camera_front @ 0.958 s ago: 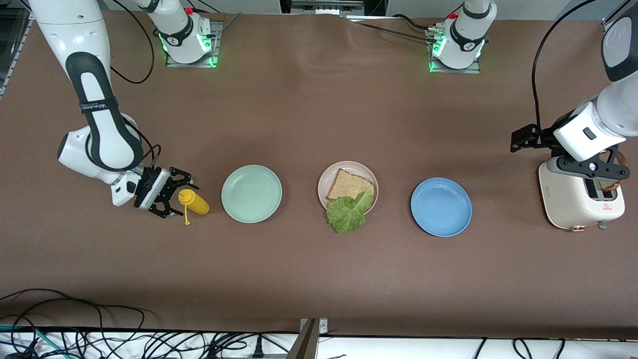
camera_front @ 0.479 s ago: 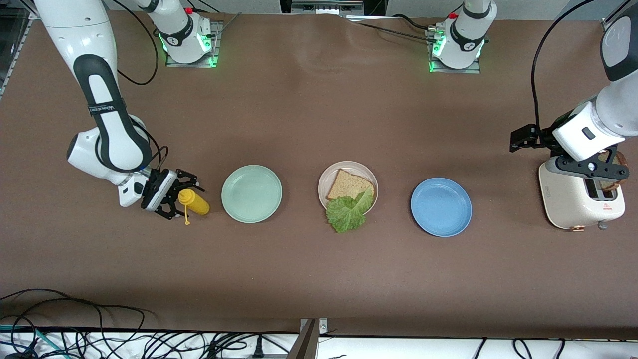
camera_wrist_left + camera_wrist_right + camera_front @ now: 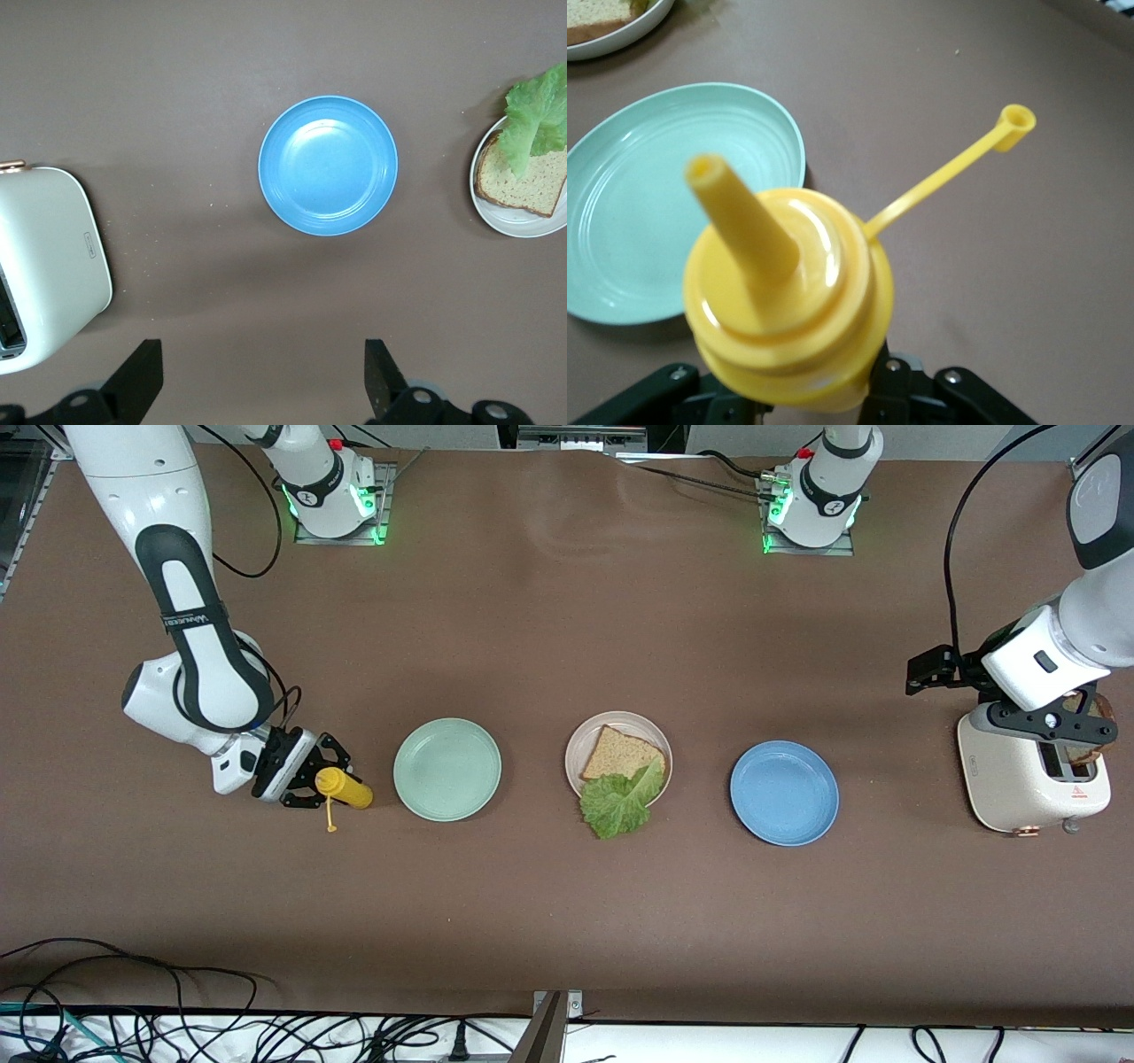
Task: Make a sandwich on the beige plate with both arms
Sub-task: 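Lift the yellow bottle and carry it toward the beige plate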
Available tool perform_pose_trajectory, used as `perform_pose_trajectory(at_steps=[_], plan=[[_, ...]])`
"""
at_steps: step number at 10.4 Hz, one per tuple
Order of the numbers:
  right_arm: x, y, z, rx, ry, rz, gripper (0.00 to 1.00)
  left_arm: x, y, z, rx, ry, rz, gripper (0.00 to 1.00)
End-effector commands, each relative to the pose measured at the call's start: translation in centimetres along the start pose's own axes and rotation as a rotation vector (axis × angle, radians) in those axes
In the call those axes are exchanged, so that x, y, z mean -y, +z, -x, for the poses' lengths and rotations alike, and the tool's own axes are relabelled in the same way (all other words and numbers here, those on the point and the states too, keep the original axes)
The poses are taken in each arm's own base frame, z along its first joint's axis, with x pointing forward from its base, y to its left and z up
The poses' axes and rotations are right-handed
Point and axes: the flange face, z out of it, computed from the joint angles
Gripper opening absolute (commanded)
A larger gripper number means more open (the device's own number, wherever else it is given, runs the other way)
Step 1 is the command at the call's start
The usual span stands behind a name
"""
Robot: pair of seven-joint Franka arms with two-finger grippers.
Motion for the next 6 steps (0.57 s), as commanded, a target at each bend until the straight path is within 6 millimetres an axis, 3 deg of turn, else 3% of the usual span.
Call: perform_pose_trajectory(at_steps=[1,6], plan=[[-0.2,-0.2,-2.4,0.027,-0.012,0.023,0.0,-0.2,-0.6,0.5,0.003,-0.004,-0.003,1.0],[1.2,-1.9,-8.6,0.216,0.063,0.046,0.0,-0.3,-0.6,0.5,0.002,-0.003,-0.005,1.0]])
